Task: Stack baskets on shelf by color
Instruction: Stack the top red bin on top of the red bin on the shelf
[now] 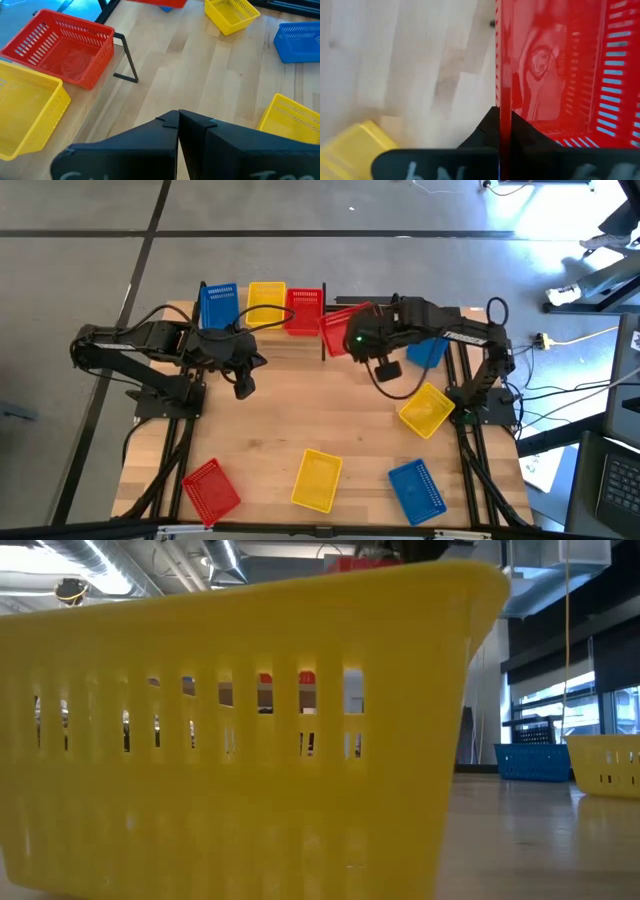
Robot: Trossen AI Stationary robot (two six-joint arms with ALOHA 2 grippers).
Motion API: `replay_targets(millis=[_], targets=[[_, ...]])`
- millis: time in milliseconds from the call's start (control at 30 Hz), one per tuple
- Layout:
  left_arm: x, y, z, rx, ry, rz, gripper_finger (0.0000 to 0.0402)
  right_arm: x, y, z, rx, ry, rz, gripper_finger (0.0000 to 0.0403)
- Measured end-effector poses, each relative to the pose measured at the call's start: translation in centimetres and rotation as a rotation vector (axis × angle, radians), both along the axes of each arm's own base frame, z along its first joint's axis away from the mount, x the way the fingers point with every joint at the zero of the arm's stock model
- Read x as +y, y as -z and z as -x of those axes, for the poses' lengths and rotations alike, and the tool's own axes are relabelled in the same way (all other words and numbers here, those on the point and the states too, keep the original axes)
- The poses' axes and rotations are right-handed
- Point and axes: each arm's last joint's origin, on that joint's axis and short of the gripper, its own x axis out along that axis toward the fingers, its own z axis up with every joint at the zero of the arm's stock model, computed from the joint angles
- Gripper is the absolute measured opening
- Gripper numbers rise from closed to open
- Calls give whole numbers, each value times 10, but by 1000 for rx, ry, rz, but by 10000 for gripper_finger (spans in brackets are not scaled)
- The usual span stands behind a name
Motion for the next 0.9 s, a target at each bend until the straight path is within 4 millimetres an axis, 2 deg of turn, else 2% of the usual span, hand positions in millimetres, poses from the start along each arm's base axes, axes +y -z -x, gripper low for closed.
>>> replay_targets(millis=[200, 300, 633, 900], targets=[[0, 0, 0, 0, 0, 0, 0, -2, -9, 2, 100, -408, 123, 0], [0, 0, 0, 0, 0, 0, 0, -8, -10, -1, 126, -545, 183, 0], [0, 0, 0, 0, -6, -5, 0, -41, -18, -15, 37, -683, 354, 0], [4, -1, 1, -10, -104, -82, 0, -71, -25, -24, -71, -771, 454, 0]])
